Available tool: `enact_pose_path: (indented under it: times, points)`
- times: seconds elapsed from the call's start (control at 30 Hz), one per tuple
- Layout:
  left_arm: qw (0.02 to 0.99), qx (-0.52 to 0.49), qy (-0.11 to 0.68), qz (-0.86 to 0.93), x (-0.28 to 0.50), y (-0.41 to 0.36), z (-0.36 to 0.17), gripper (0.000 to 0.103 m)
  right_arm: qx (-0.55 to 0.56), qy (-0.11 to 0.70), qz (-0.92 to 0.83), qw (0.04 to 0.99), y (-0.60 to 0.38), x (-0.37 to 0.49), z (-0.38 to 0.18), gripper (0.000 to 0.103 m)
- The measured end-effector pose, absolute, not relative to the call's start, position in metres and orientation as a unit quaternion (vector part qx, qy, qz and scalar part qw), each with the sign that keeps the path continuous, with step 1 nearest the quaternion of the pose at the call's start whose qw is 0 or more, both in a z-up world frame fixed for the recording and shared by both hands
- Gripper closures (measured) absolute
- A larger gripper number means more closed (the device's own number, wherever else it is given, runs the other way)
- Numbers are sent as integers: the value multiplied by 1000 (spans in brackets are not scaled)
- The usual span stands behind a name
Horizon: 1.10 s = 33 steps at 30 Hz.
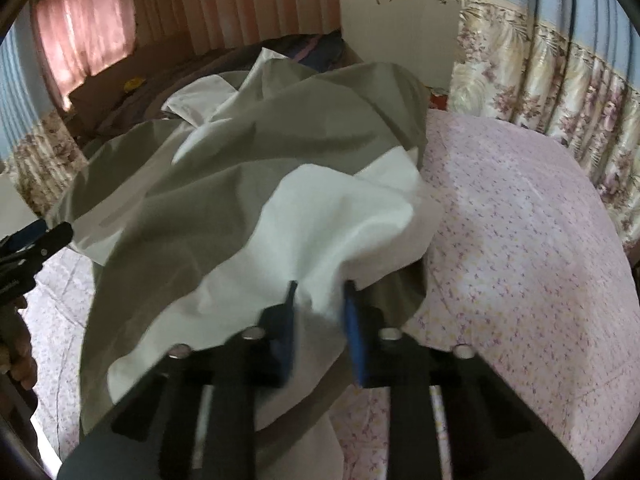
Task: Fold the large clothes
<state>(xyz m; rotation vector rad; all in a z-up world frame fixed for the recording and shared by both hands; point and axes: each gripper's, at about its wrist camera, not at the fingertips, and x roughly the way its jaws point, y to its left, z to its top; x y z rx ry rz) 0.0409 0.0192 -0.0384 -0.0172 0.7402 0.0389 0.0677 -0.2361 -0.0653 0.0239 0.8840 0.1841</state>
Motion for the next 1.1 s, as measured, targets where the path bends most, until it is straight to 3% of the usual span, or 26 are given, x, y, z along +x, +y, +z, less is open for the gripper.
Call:
enact_pose_path:
  times: [0.13,0.37,0.73,0.8,0.9,0.93,0.97,1.1]
  points:
    - [932,-7,362,24,43,22,-38,3,22,388,79,918,-261,69,-44,97]
    - [931,-12,364,34,45,28,-38,3,14,351,-59,934,-380,98,-23,100]
    - [925,-13,377,47,57,30,-44,3,6,365,-216,906,-532,165,-48,100]
    - [924,-11,380,49,59,31,-47,3,1,402,-202,893,-541,179,-60,100]
    - [922,-2,384,48,60,29,-52,3,7,408,-185,894,-543,171,-62,88]
    - [922,2,385,47,60,28,-54,3,8,402,-189,896,-538,160,-57,43]
    - [920,3,389,46,59,27,-57,3,9,388,-195,901,-534,145,-51,10]
    - [918,-2,395,31,52,31,-65,3,-5,339,-181,923,-506,80,-31,10]
